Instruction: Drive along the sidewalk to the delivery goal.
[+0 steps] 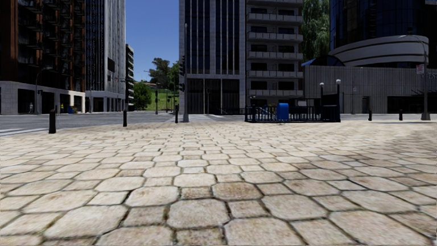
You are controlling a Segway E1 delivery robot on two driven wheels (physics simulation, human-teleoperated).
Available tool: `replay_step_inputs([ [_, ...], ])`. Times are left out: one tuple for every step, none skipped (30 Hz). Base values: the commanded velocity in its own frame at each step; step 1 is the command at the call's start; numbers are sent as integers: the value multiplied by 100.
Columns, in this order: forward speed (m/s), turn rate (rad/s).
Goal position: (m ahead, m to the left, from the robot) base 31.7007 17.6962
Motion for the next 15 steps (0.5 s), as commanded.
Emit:
replay_step_inputs([
  [200, 0],
  [200, 0],
  [200, 0],
  [200, 0],
  [200, 0],
  [200, 0],
  [200, 0],
  [200, 0],
  [200, 0],
  [200, 0],
  [200, 0],
  [200, 0],
  [200, 0],
  [200, 0],
  [200, 0],
])
